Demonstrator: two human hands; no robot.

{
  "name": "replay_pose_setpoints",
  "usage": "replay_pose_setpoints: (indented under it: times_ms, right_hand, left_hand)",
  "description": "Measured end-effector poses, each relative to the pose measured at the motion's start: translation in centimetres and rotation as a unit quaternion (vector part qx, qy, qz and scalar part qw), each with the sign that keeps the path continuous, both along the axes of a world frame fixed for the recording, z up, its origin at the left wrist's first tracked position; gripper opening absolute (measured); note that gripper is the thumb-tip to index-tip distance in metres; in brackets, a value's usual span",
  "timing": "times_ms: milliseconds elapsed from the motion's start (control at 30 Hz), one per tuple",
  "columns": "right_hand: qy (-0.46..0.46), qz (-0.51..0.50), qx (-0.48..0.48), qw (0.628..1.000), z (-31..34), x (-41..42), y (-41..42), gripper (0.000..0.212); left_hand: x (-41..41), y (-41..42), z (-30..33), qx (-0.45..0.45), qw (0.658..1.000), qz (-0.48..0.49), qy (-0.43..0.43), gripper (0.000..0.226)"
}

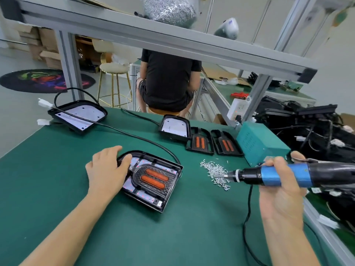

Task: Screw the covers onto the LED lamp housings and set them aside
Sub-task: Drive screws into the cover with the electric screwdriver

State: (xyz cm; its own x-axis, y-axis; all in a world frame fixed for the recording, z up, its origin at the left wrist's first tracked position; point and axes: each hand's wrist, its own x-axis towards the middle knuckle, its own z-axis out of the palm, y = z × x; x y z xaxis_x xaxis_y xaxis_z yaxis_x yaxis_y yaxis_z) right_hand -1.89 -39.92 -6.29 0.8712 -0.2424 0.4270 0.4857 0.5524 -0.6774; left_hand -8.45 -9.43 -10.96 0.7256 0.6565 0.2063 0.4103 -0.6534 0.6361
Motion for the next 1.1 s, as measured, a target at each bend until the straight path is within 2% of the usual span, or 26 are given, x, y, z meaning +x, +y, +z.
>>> replay_pose_setpoints:
  times_ms: [133,200,300,367,467,600,833,967,1100]
  right_hand:
    - [0.012,-0.026,-0.002,1.000,0.0,-0.2,-1.1,0.036]
    - [0.016,-0.038,-0.005,0.999,-0.1,-0.3,-1.5,0.037]
    - [0.022,-0.050,-0.007,0.998,-0.1,-0.4,-1.8,0.037]
    - [0.031,-0.057,0.000,0.998,-0.2,-0.5,-2.1,0.037]
    - [0.039,-0.065,0.013,0.997,-0.2,-0.7,-2.5,0.036]
    - [0.039,-0.067,0.015,0.997,-0.4,-0.9,-3.3,0.037]
    - [0.047,-0.072,0.007,0.996,-0.8,-1.1,-4.2,0.038]
    - [0.047,-0.070,0.005,0.996,-0.9,-1.0,-4.3,0.038]
    - [0.054,-0.073,0.003,0.996,-1.1,-1.0,-4.5,0.038]
  left_hand:
    - [0.6,-4.8,2.6,0.039,0.979,-0.122,-0.156,0.027]
    - [1.1,-8.2,3.5,0.028,0.958,-0.209,-0.194,0.021]
    - [2.3,-13.2,3.6,-0.011,0.929,-0.321,-0.185,0.012]
    - [3.5,-15.8,2.6,-0.049,0.925,-0.352,-0.132,0.010]
    - [5.4,-18.0,0.7,-0.089,0.937,-0.337,-0.043,0.014]
    - [7.5,-18.3,-1.7,-0.047,0.954,-0.294,0.024,0.024]
    - [8.9,-18.3,-2.4,0.034,0.957,-0.282,0.067,0.018]
    - [9.3,-18.7,-2.4,0.091,0.951,-0.285,0.071,0.026]
    - [9.5,-18.8,-2.2,0.191,0.935,-0.294,0.060,0.018]
